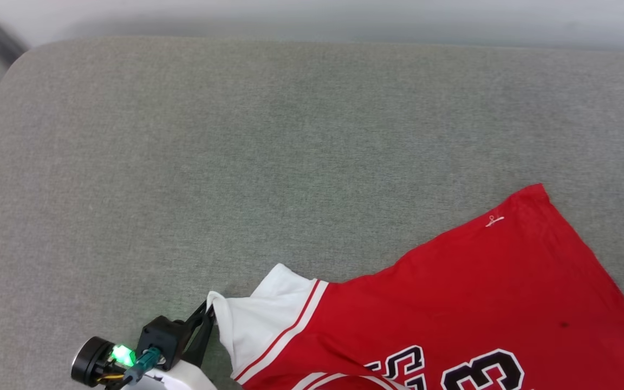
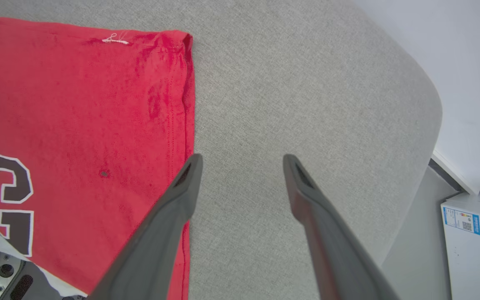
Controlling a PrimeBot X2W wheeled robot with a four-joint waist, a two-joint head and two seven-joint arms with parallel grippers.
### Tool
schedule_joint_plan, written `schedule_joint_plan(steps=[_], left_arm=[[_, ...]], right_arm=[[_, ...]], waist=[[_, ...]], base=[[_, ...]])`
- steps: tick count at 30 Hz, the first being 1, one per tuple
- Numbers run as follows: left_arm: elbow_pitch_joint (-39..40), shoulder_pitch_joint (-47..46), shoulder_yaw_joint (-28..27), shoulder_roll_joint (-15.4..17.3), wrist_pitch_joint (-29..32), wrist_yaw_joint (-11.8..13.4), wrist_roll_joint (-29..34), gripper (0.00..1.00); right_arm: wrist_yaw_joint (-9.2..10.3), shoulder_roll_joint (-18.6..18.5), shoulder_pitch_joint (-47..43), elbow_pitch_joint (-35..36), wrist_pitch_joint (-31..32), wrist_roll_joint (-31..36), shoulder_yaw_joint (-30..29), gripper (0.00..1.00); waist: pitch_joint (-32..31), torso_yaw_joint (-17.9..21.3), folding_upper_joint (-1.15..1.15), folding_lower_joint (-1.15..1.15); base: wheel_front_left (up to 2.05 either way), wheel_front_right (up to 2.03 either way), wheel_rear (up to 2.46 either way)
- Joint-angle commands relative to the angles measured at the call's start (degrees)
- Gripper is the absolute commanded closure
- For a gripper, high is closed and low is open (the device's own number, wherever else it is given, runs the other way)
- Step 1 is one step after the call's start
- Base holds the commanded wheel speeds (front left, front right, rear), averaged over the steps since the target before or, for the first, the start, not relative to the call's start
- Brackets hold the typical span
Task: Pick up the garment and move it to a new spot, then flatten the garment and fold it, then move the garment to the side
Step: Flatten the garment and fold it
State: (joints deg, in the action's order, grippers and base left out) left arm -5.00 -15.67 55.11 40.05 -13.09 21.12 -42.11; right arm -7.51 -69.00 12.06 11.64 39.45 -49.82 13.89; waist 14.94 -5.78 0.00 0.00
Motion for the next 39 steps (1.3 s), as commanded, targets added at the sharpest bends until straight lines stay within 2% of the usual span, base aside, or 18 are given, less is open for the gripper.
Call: schedule_joint_plan(steps=[1, 5, 8, 13, 21, 25, 26, 32, 39], left_arm=[[0.00, -0.81, 0.10, -0.43, 0.05, -0.19, 0.29, 1.00], [-0.43, -2.14, 0.60, -1.50, 0.00, -0.58, 1.15, 1.00], [-0.76, -2.90, 0.83, -2.41, -0.21, -0.79, 1.57, 1.00], [-1.44, -4.19, 0.85, -3.70, -0.45, -1.21, 1.99, 1.00], [-3.20, -6.38, 1.01, -5.69, -0.74, -2.20, 2.58, 1.00], [-4.30, -6.53, 1.02, -6.17, -0.82, -2.59, 2.38, 1.00], [-4.61, -6.37, 0.98, -6.21, -0.83, -2.68, 2.21, 1.00], [-6.15, -5.16, 0.87, -6.10, -1.30, -3.18, 1.86, 1.00], [-6.35, -7.03, -0.53, -4.46, -1.61, -3.68, 2.06, 1.00]], right_arm=[[0.04, 0.96, 2.12, 0.29, 1.30, 1.05, 1.21, 0.00], [0.04, 6.03, 11.57, -1.41, 8.35, 4.68, 7.92, 0.00], [0.04, 11.16, 17.92, -5.64, 12.26, 6.98, 12.39, 0.00], [0.04, 18.70, 25.78, -15.33, 13.97, 8.77, 16.88, 0.00], [0.04, 22.82, 29.13, -26.38, 11.51, 7.77, 24.09, 0.00], [0.04, 22.64, 28.63, -28.90, 10.29, 7.14, 28.90, 0.00], [0.04, 22.58, 28.79, -29.09, 9.44, 6.89, 29.65, 1.00], [0.04, 21.14, 31.68, -29.26, 0.96, 5.96, 32.45, 1.00], [0.04, 19.38, 32.81, -27.26, -10.62, 4.22, 34.12, 1.00]], waist=[[0.76, -0.86, 0.00, 0.00], [1.98, -2.38, 0.00, 0.00], [3.06, -3.35, 0.00, 0.00], [5.37, -4.74, 0.00, 0.00], [8.39, -6.96, 0.00, 0.00], [8.39, -7.05, 0.00, 0.00], [8.09, -6.92, 0.00, 0.00], [3.08, -5.18, 0.00, 0.00], [-4.77, -2.51, 0.00, 0.00]], base=[[0.00, 0.00, 0.00], [0.00, 0.00, 0.00], [0.00, 0.00, 0.00], [0.00, 0.00, 0.00], [0.00, 0.00, 0.00], [0.00, 0.00, 0.00], [0.00, 0.00, 0.00], [0.00, 0.00, 0.00], [0.00, 0.00, 0.00]])
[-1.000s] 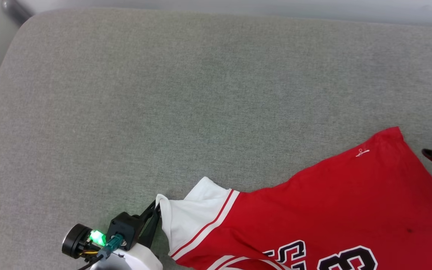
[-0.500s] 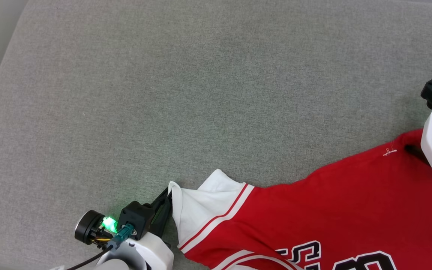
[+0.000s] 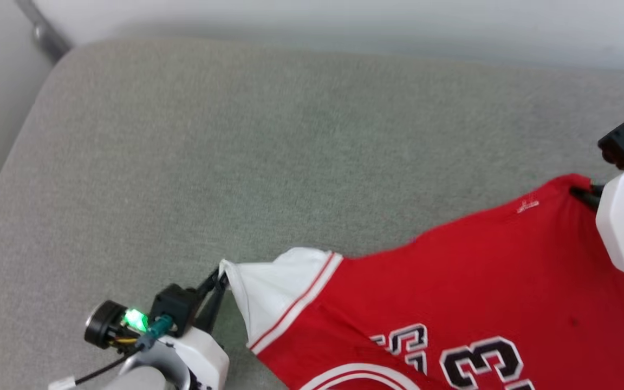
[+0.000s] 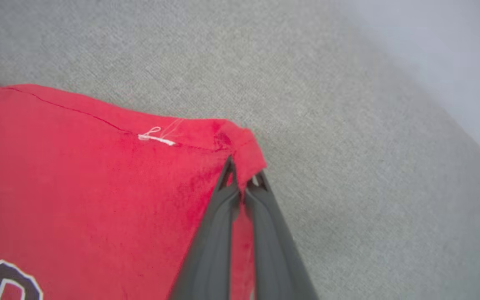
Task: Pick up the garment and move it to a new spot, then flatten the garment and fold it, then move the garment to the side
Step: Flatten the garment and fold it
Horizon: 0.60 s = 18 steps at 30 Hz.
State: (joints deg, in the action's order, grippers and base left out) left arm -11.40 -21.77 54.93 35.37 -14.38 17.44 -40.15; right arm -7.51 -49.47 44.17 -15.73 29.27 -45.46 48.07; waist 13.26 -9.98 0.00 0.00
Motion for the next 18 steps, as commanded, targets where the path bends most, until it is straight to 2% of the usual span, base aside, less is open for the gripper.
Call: schedule_joint_plan(steps=[1, 7, 8, 15, 18], left_arm=[[0.36, -1.64, -0.72, 0.67, -0.32, 0.06, 0.31, 1.00], [1.44, -8.81, -2.92, 2.92, 0.71, -1.47, 1.70, 1.00], [1.14, -14.86, -2.91, 3.75, 2.32, -3.25, 4.09, 1.00], [-0.42, -32.10, -5.28, 3.66, 6.18, -7.88, 7.64, 1.00], [-1.59, -37.34, -6.15, 3.20, 6.81, -8.88, 8.71, 1.00]], right_arm=[[0.04, -0.46, 0.78, 0.44, -1.70, -0.38, -0.21, 1.00], [0.05, -1.69, 3.39, 2.34, -7.27, 0.39, -2.28, 1.00], [0.04, -1.17, 6.15, 2.69, -8.76, 1.54, -4.08, 1.00], [0.05, 2.31, 15.91, 0.89, -9.80, 5.37, -9.01, 1.00], [0.04, 3.58, 19.33, -0.54, -9.21, 7.04, -9.83, 1.00]], waist=[[-3.82, 2.05, 0.00, 0.00], [-6.64, 4.26, 0.00, 0.00], [-6.52, 5.44, 0.00, 0.00], [-2.01, 7.99, 0.00, 0.00], [-0.32, 8.55, 0.00, 0.00]], base=[[0.00, 0.00, 0.00], [0.00, 0.00, 0.00], [0.00, 0.00, 0.00], [0.00, 0.00, 0.00], [0.00, 0.00, 0.00]])
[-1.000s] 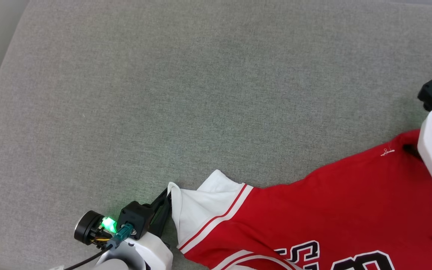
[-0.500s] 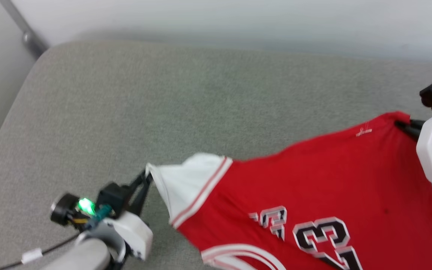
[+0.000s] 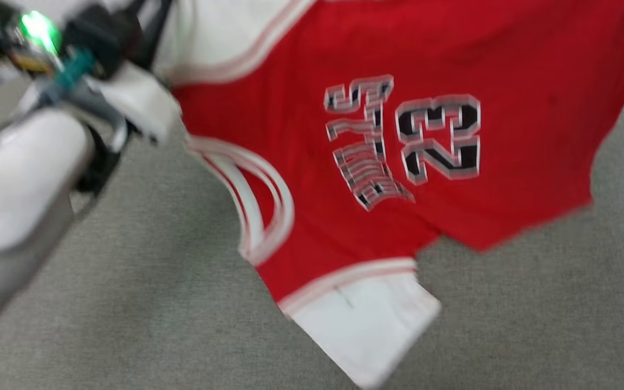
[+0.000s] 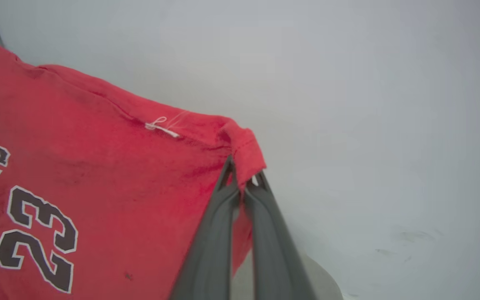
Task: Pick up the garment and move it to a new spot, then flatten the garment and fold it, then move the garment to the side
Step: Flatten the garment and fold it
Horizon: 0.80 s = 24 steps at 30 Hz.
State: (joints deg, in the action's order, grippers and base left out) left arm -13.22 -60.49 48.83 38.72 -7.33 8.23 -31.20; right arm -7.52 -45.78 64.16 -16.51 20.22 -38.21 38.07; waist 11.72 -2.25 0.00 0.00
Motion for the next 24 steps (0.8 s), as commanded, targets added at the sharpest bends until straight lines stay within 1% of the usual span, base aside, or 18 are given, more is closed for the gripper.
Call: schedule_joint_plan(steps=[1, 5, 10, 12, 19, 22, 23, 24], left_arm=[[-0.36, -1.20, -0.34, -0.34, 0.14, -0.21, 0.40, 1.00], [-3.75, -10.64, -1.20, -1.94, 1.35, -2.06, 2.38, 1.00], [-10.23, -21.88, -2.14, -5.04, 1.94, -4.48, 3.75, 1.00], [-13.09, -26.66, -2.48, -5.79, 1.72, -5.20, 4.86, 1.00], [-21.67, -40.61, -3.67, -7.15, 0.56, -7.80, 7.24, 1.00], [-24.83, -44.15, -3.80, -7.72, -0.58, -8.45, 7.86, 1.00], [-25.73, -44.89, -3.11, -7.71, -0.63, -9.46, 8.35, 1.00], [-26.74, -45.52, -3.15, -7.77, -0.99, -9.67, 8.20, 1.00]], right_arm=[[0.05, 0.66, 1.39, -0.45, -0.29, 0.46, -0.46, 1.00], [0.05, 4.04, 8.89, -4.19, -0.74, 3.72, -2.11, 1.00], [0.06, 6.63, 18.31, -8.92, -2.10, 8.34, -2.80, 1.00], [0.05, 7.64, 22.02, -11.10, -2.92, 10.07, -3.23, 1.00], [0.05, 10.21, 34.13, -18.03, -6.01, 14.90, -3.88, 1.00], [0.06, 11.34, 37.86, -20.78, -7.73, 16.04, -3.62, 1.00], [0.05, 11.81, 38.89, -21.57, -8.39, 16.31, -3.58, 1.00], [0.05, 12.39, 39.59, -22.53, -8.79, 16.54, -3.33, 1.00]], waist=[[2.18, 1.08, 0.00, 0.00], [5.67, 1.75, 0.00, 0.00], [9.61, 1.82, 0.00, 0.00], [11.10, 1.88, 0.00, 0.00], [15.05, 1.91, 0.00, 0.00], [15.96, 1.72, 0.00, 0.00], [16.19, 1.71, 0.00, 0.00], [16.44, 1.76, 0.00, 0.00]], base=[[0.00, 0.00, 0.00], [0.00, 0.00, 0.00], [0.00, 0.00, 0.00], [0.00, 0.00, 0.00], [0.00, 0.00, 0.00], [0.00, 0.00, 0.00], [0.00, 0.00, 0.00], [0.00, 0.00, 0.00]])
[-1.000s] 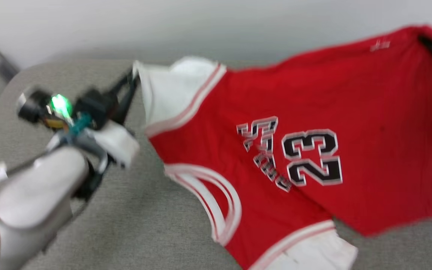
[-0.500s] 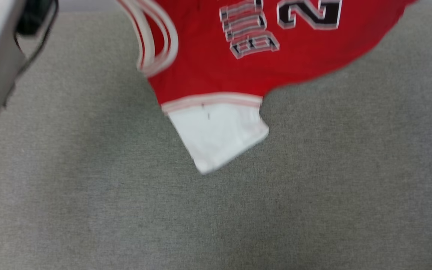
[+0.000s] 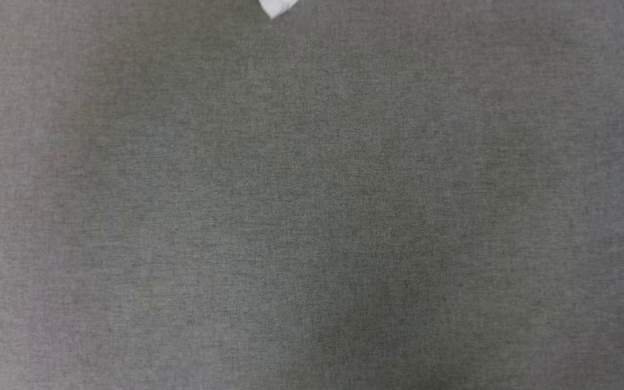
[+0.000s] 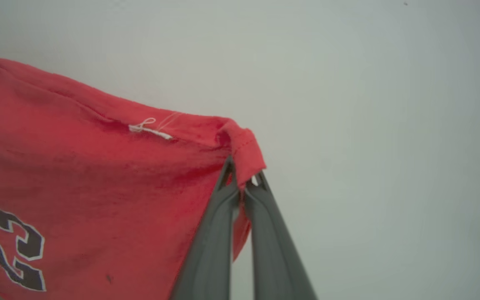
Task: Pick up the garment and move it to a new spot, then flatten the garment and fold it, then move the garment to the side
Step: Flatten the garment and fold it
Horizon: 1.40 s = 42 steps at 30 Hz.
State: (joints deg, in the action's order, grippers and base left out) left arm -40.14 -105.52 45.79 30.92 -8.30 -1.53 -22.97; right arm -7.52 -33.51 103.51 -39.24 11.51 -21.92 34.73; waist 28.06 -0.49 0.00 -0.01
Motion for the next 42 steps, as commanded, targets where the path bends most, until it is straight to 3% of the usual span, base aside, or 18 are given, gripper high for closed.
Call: schedule_joint_plan(steps=[1, 5, 14, 23, 33, 34, 35, 40, 42], left_arm=[[-0.49, -0.98, -0.21, 0.00, -0.56, -0.18, -0.07, 1.00], [-4.11, -0.74, -0.15, -0.49, -2.14, -0.89, -0.65, 1.00], [-10.16, 5.91, 1.41, -4.27, -5.29, -2.94, -2.86, 1.00], [-9.23, 23.98, 2.15, -6.01, -6.91, -3.50, -5.58, 1.00], [4.62, 53.03, 0.72, -1.08, -6.94, 1.58, -6.39, 1.00], [8.29, 61.46, 0.98, 0.53, -6.87, 3.32, -6.98, 1.00], [9.32, 63.87, 1.22, 0.91, -6.88, 3.90, -6.91, 1.00], [14.37, 75.27, 2.61, 3.05, -6.34, 6.41, -8.78, 1.00], [18.67, 83.28, 2.99, 4.85, -5.08, 8.79, -11.19, 1.00]], right_arm=[[0.05, 0.74, 0.61, -0.66, -0.47, -0.01, 0.12, 1.00], [0.06, 2.51, 0.18, -3.20, -1.91, -0.68, 1.94, 1.00], [0.05, 2.30, -6.28, -7.62, -5.68, -2.33, 9.23, 1.00], [0.06, 1.07, -21.46, -8.28, -12.23, -7.74, 17.18, 1.00], [0.05, -0.91, -41.61, -4.78, -18.26, -14.55, 24.15, 1.00], [0.06, -2.33, -46.80, -3.47, -18.53, -15.63, 26.11, 1.00], [0.06, -2.82, -48.20, -3.13, -19.05, -16.17, 25.85, 1.00], [0.05, -4.69, -56.61, -0.19, -18.09, -18.11, 26.87, 1.00], [0.05, -6.73, -63.15, 2.69, -16.35, -19.36, 28.16, 1.00]], waist=[[0.38, -0.05, 0.00, 0.01], [1.73, -0.17, 0.00, 0.01], [3.76, -1.51, 0.00, 0.01], [0.54, -1.81, 0.00, 0.01], [-7.68, -1.50, 0.00, 0.01], [-10.55, -1.56, 0.00, 0.01], [-11.62, -1.66, 0.00, 0.01], [-16.45, -1.76, 0.00, 0.01], [-19.79, -1.55, 0.00, 0.01]], base=[[0.00, 0.00, 0.00], [0.00, 0.00, 0.00], [0.00, 0.00, 0.00], [0.00, 0.00, 0.00], [0.00, 0.00, 0.00], [0.00, 0.00, 0.00], [0.00, 0.00, 0.00], [0.00, 0.00, 0.00], [0.00, 0.00, 0.00]])
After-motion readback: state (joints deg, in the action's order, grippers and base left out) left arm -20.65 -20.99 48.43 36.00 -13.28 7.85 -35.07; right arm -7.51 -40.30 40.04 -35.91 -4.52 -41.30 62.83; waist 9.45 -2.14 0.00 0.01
